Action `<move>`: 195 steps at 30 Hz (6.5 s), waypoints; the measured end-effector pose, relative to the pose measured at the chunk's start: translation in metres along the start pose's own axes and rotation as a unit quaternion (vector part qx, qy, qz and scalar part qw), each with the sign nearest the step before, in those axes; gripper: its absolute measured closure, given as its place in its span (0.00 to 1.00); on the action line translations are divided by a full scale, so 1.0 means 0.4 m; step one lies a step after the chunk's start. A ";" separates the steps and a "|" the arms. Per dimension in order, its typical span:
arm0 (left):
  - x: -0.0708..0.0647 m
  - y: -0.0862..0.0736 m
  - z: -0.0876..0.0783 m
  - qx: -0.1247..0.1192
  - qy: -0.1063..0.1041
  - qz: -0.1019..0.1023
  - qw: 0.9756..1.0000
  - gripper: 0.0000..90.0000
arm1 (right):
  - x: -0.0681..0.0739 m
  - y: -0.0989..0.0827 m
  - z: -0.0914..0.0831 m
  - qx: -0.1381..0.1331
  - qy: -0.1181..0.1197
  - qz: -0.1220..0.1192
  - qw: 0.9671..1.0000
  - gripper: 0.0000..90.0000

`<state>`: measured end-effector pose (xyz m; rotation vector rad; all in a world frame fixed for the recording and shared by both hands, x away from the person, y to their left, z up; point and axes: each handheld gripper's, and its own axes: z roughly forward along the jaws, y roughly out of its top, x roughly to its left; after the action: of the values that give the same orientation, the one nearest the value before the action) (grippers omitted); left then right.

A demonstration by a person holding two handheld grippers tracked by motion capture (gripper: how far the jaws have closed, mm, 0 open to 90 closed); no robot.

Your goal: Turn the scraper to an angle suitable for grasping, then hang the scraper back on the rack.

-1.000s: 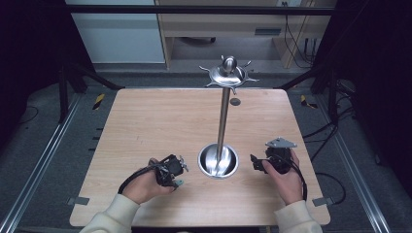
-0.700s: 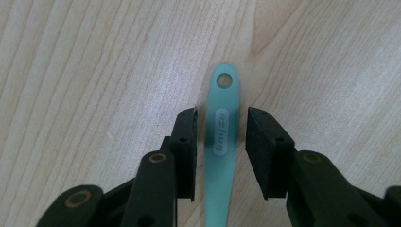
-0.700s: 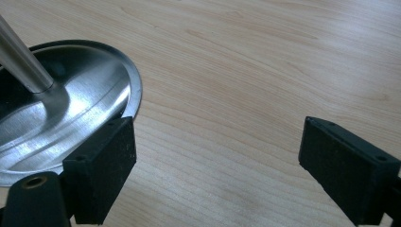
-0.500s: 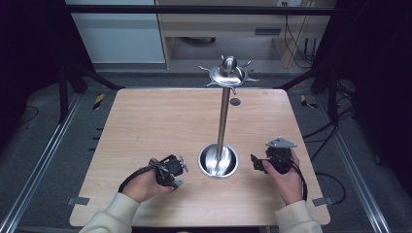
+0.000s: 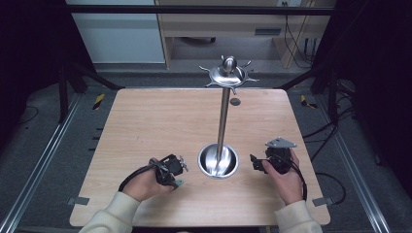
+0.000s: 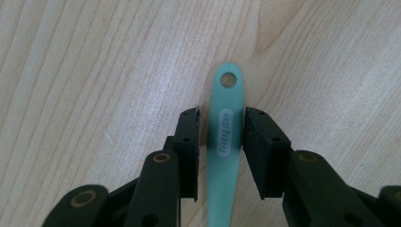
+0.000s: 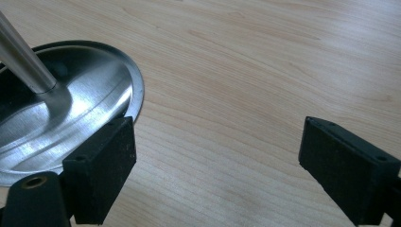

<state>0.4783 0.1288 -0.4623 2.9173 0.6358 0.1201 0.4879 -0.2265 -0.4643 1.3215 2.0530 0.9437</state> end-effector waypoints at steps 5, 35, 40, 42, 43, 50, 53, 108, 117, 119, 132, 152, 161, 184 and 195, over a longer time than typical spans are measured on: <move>-0.001 0.002 0.001 0.001 -0.001 -0.001 1.000 0.76 | 0.000 0.000 0.000 0.000 0.001 0.001 1.000 0.14; 0.024 -0.015 -0.090 -0.061 0.003 -0.034 0.998 0.83 | -0.001 0.000 0.001 0.001 -0.002 0.002 1.000 0.13; 0.028 -0.023 -0.131 -0.090 0.015 -0.046 0.995 0.83 | -0.001 0.000 0.001 -0.001 -0.003 0.004 1.000 0.12; 0.028 -0.025 -0.146 -0.099 0.018 -0.051 0.994 0.83 | -0.001 0.000 0.001 -0.001 -0.004 0.003 1.000 0.12; 0.028 -0.025 -0.158 -0.105 0.023 -0.051 0.993 0.83 | -0.001 0.000 0.001 -0.001 -0.003 0.005 1.000 0.12; 0.020 -0.023 -0.206 -0.130 0.040 -0.052 0.989 0.83 | -0.002 -0.001 0.001 -0.001 -0.003 0.004 1.000 0.12; 0.017 -0.022 -0.222 -0.139 0.046 -0.051 0.988 0.83 | -0.002 -0.001 0.001 -0.001 -0.003 0.006 1.000 0.12; 0.001 -0.009 -0.450 -0.327 0.088 -0.049 0.940 0.83 | -0.002 -0.005 -0.001 -0.002 -0.009 0.006 1.000 0.12; -0.001 -0.006 -0.491 -0.343 0.091 -0.049 0.933 0.83 | 0.000 -0.004 -0.001 -0.005 -0.007 0.001 1.000 0.12; -0.001 -0.002 -0.504 -0.350 0.101 -0.046 0.930 0.83 | 0.001 -0.004 -0.005 -0.006 -0.006 0.006 1.000 0.12; -0.014 0.034 -0.541 -0.361 0.101 -0.035 0.926 0.83 | -0.004 -0.008 -0.008 -0.017 -0.013 -0.005 1.000 0.13; -0.018 0.054 -0.624 -0.419 0.113 -0.045 0.900 0.83 | -0.006 -0.009 -0.008 -0.017 -0.011 -0.002 1.000 0.13; -0.015 0.067 -0.644 -0.440 0.110 -0.053 0.889 0.83 | -0.004 -0.009 -0.008 -0.018 -0.009 -0.003 1.000 0.13; -0.042 0.105 -0.691 -0.474 0.103 -0.050 0.873 0.83 | -0.007 -0.009 -0.008 -0.022 -0.009 -0.002 1.000 0.13; -0.049 0.113 -0.697 -0.482 0.103 -0.052 0.869 0.83 | -0.008 -0.010 -0.009 -0.021 -0.010 -0.001 1.000 0.13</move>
<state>0.4479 0.1169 -0.1810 1.9064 0.5366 0.5596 0.4841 -0.2314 -0.4649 1.3013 2.0081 0.9632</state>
